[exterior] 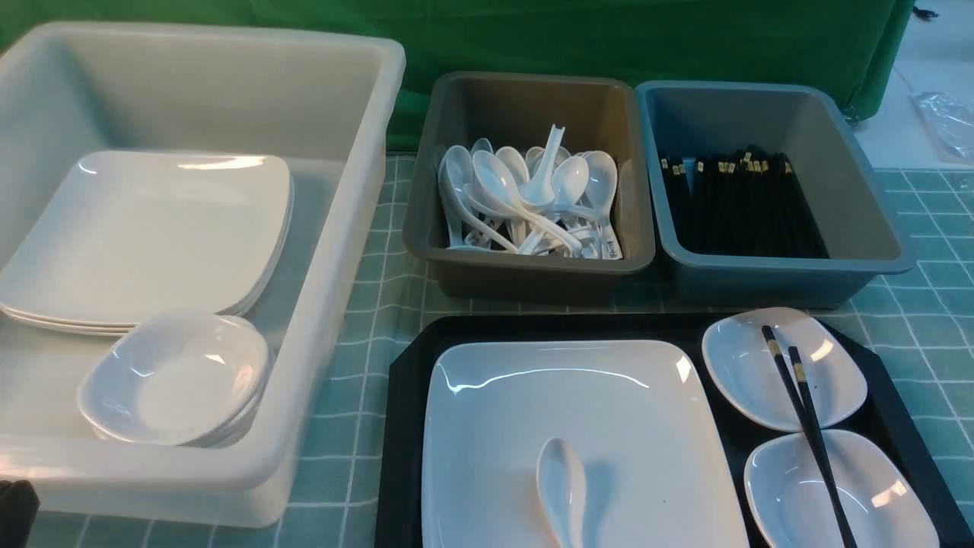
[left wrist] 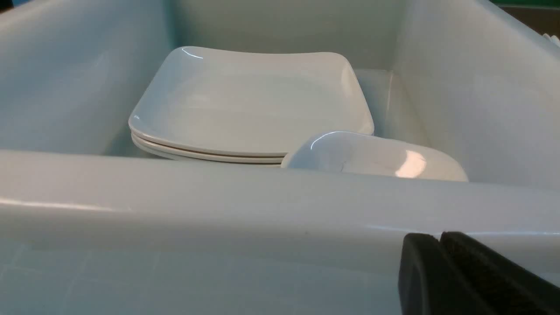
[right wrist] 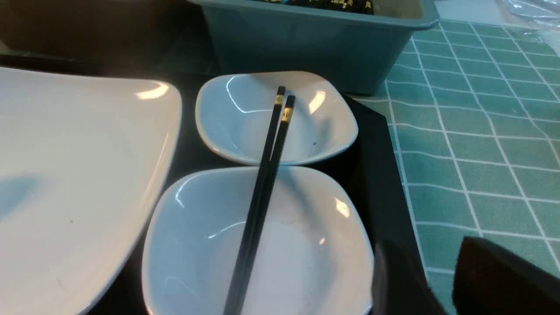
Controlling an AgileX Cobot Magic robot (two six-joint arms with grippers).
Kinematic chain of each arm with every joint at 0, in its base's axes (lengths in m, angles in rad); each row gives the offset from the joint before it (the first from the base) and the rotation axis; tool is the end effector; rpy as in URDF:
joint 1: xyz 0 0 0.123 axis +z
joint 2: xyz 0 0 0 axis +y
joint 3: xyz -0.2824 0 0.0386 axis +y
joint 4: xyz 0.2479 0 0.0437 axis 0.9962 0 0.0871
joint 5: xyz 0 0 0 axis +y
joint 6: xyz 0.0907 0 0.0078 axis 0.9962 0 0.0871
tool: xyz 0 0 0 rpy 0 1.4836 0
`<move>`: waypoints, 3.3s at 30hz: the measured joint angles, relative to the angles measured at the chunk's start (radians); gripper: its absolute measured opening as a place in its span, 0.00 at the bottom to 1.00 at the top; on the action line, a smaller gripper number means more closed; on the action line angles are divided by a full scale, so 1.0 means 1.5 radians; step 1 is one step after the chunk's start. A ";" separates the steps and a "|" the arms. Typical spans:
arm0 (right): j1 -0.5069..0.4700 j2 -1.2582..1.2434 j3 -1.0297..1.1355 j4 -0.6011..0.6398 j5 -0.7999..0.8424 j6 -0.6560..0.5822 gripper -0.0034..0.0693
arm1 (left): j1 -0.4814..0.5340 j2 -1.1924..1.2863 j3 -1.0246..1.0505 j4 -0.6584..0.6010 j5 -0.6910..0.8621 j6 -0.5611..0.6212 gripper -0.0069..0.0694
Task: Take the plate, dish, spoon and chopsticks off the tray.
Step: Use the right arm to grab a pair of chopsticks from the plate
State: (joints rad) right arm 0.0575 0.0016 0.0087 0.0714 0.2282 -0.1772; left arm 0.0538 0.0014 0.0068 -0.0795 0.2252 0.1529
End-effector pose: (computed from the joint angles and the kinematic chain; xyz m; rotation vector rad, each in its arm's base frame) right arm 0.0558 0.0047 0.1894 -0.1539 1.7147 -0.0232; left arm 0.0560 0.0014 0.1903 0.0317 1.7167 0.0806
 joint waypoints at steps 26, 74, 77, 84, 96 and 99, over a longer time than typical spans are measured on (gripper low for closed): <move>0.000 0.000 0.000 -0.001 0.000 -0.001 0.38 | 0.000 0.000 0.000 -0.315 -0.214 -0.106 0.11; 0.019 0.892 -0.645 0.089 0.333 0.002 0.20 | -0.208 0.609 -0.513 -0.096 0.448 -0.047 0.09; 0.035 0.967 -0.676 0.089 0.309 0.002 0.41 | -0.227 0.610 -0.513 -0.078 0.444 -0.073 0.09; 0.063 1.099 -0.711 0.090 0.228 0.001 0.68 | -0.228 0.610 -0.513 -0.058 0.441 -0.084 0.09; 0.063 1.198 -0.716 0.088 0.171 0.007 0.70 | -0.228 0.610 -0.513 -0.041 0.446 -0.087 0.09; 0.063 1.208 -0.716 0.088 0.168 0.009 0.61 | -0.228 0.610 -0.513 -0.039 0.446 -0.087 0.09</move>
State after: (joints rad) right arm 0.1520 1.8134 -1.0652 0.2039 0.4803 -0.1634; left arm -0.2888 0.9168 -0.7633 -0.1382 0.8938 0.0227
